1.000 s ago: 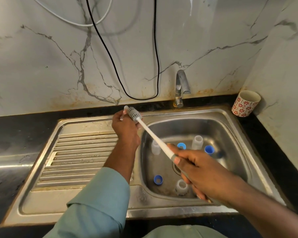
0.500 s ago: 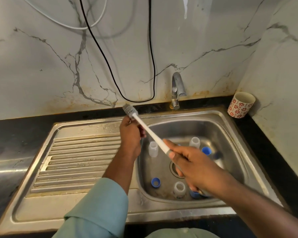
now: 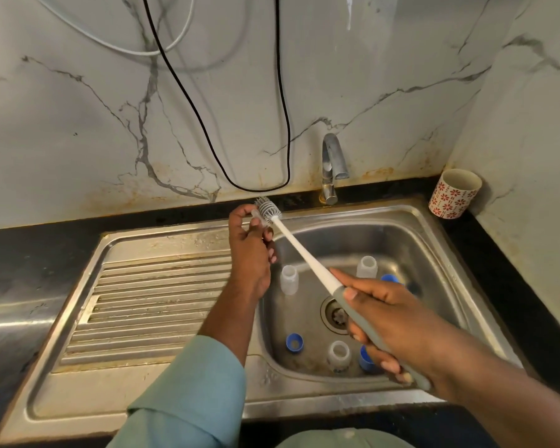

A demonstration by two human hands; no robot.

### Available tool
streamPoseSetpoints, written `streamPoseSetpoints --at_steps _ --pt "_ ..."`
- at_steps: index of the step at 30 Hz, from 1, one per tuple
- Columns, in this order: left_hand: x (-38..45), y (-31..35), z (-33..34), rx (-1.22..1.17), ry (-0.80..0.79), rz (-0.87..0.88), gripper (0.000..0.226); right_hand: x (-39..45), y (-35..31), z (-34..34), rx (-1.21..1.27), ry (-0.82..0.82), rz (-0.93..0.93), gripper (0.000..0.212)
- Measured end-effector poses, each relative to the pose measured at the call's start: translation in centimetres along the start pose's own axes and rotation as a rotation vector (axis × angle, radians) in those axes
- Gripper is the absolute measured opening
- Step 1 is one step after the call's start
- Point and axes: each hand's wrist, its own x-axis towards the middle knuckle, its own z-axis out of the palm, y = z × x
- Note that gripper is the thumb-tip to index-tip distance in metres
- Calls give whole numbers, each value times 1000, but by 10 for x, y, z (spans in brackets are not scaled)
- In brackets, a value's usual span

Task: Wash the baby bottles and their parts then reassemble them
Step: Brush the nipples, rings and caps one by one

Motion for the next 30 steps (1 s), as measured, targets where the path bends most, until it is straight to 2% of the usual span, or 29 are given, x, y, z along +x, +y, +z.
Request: streamPoseSetpoints --at_steps 5,8,10,12,15,18,19,22,23,26,27,30 --pt "-10 -12 6 95 -120 37 21 0 -2 -11 138 -49 76 33" --pt "-9 -12 3 76 -76 65 25 1 -1 -12 159 -87 109 25" --pt "-7 -13 2 112 -122 69 27 0 -1 -13 155 -95 131 22" --pt "-8 -17 5 161 -178 45 28 2 0 -14 171 -70 120 26" --pt "-6 -22 7 115 -114 17 29 5 0 -15 151 -58 122 31" --pt "-8 -29 8 174 -239 -14 24 13 2 -18 163 -39 143 31" --pt "-8 -31 7 180 -217 -30 25 13 3 -18 164 -34 147 31" --pt "6 -34 -5 120 -12 -79 31 10 7 -14 119 -58 161 31" --pt "9 -34 -8 90 -28 -95 30 11 9 -14 112 -58 157 31" --pt "2 -36 1 64 -246 -138 19 22 10 -21 103 -22 174 31" --pt "1 -38 4 50 -259 -154 17 22 11 -25 102 -38 181 30" --pt "11 -40 0 11 -86 -224 20 8 18 -37 129 -89 219 28"
